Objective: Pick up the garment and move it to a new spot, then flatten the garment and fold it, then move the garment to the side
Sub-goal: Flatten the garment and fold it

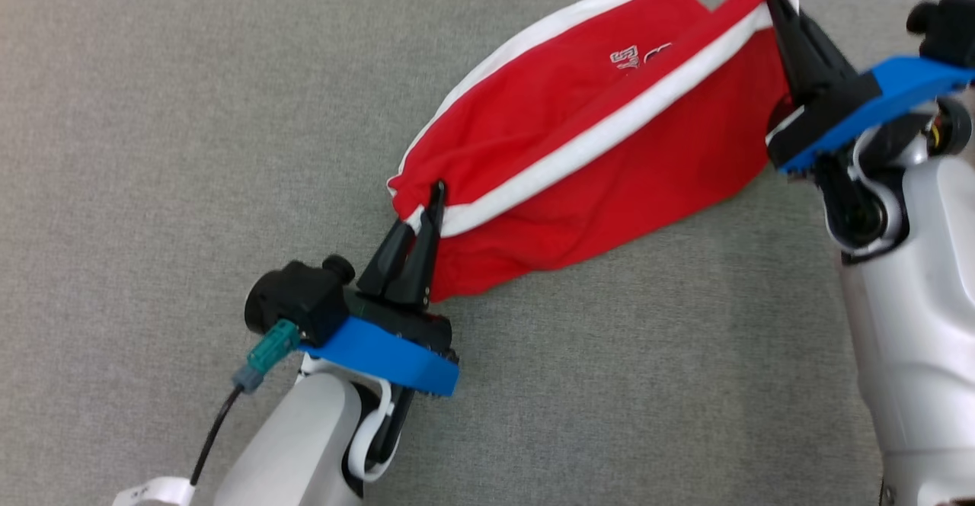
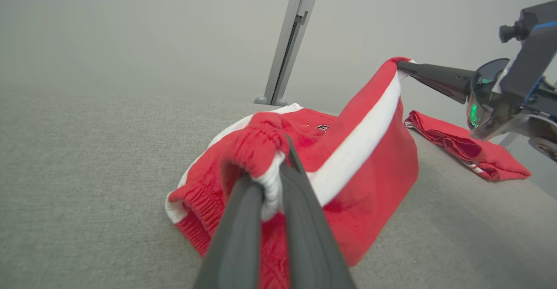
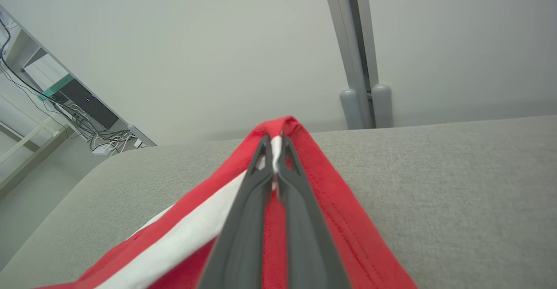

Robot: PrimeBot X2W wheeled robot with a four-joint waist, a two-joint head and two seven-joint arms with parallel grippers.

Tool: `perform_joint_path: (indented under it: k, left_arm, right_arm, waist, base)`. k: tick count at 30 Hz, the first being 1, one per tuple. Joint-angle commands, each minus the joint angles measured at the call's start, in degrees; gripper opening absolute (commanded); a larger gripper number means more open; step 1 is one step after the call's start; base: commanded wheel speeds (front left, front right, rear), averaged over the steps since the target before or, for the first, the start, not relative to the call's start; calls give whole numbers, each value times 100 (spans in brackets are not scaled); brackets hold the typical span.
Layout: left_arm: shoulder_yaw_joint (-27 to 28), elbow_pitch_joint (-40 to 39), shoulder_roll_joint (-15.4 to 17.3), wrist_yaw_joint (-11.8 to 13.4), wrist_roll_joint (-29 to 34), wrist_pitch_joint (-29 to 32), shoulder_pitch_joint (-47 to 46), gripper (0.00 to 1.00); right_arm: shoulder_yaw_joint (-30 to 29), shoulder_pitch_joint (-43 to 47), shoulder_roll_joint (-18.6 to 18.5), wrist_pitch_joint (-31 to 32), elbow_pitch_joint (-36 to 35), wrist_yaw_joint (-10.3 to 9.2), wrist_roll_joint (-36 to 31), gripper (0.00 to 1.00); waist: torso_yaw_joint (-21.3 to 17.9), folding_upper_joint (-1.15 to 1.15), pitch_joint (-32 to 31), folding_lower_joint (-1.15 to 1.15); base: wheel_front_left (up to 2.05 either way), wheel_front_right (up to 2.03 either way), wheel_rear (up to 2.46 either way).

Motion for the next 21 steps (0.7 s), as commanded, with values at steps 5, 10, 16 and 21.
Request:
perform_joint_path:
  k: [5,10,16,21]
  left_arm:
    - [222,179,-105,-97,-4,-23,-405,0]
    - [348,306,-188,-146,43,-23,-541,0]
    - [461,467,-293,-220,148,-24,-659,41]
    - [492,556,-377,-264,251,-24,-685,100]
  right_arm:
    - [20,-966,66,-142,973,3,-249,0]
    - [50,-1490,123,-337,1683,3,-367,0]
    - [260,-2053,143,-605,2527,3,-566,2]
    - [480,-2260,130,-907,2957,3,-549,100]
  waist:
    - [216,0,429,-1]
    - [274,0,571,-1]
    - [316,0,677,-1]
    - [328,0,658,-1]
  base:
    - [0,0,0]
    - [0,0,0]
    - [0,0,0]
    - [0,0,0]
